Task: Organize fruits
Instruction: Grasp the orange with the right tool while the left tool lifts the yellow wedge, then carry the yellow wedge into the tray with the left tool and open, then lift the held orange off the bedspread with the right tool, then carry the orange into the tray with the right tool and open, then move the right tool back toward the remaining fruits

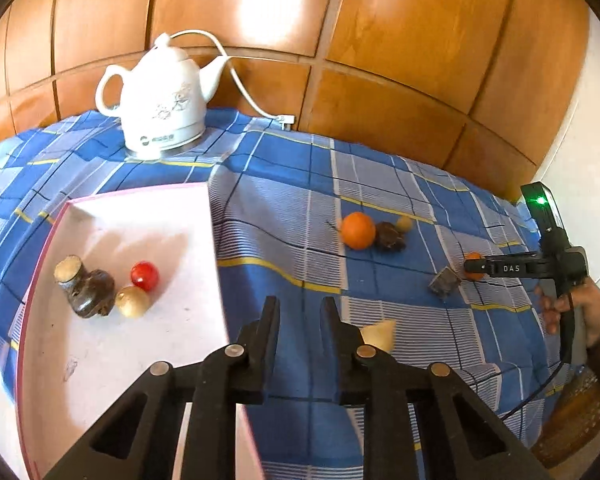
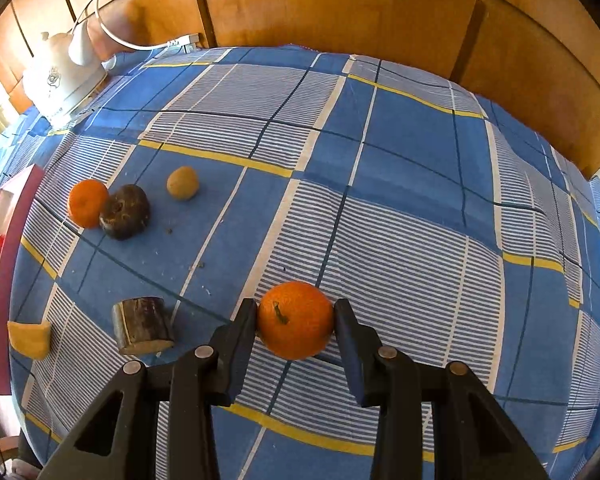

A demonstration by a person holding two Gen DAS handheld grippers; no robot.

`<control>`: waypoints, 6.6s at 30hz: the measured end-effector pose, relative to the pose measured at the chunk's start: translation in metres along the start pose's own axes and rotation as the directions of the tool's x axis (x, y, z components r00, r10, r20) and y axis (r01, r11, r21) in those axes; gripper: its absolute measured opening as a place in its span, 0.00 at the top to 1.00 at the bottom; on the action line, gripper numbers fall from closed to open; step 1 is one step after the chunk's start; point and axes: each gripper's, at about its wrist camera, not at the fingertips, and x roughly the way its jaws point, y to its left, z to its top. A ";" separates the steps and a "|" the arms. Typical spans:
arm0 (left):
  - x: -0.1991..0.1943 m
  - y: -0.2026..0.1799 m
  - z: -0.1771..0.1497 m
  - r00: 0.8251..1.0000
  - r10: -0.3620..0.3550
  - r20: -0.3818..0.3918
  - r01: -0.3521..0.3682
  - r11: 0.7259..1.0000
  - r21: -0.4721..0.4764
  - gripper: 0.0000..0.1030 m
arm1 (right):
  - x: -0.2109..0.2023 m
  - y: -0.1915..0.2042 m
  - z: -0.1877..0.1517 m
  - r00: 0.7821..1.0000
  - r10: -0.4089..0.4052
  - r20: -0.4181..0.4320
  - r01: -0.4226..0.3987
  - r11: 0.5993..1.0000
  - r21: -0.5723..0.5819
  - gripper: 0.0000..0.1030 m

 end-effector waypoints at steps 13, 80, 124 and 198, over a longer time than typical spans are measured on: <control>0.025 -0.073 -0.015 0.976 -0.167 -0.141 0.197 0.950 0.242 0.42 | 0.001 0.000 0.002 1.000 0.006 -0.021 -0.006 1.000 0.006 0.61; -0.007 0.074 0.005 0.947 0.321 -0.023 -0.319 0.928 -0.190 0.58 | -0.002 0.015 -0.002 0.999 -0.031 -0.009 0.031 0.998 -0.059 0.61; -0.029 0.048 -0.007 0.944 0.329 0.005 -0.324 0.934 -0.150 0.51 | -0.017 0.010 0.001 0.998 -0.001 0.056 0.002 1.000 -0.020 0.62; -0.053 0.081 -0.037 0.933 0.359 0.020 -0.346 0.911 -0.223 0.51 | -0.047 0.286 -0.026 0.918 0.397 0.021 -0.374 0.880 -0.294 0.59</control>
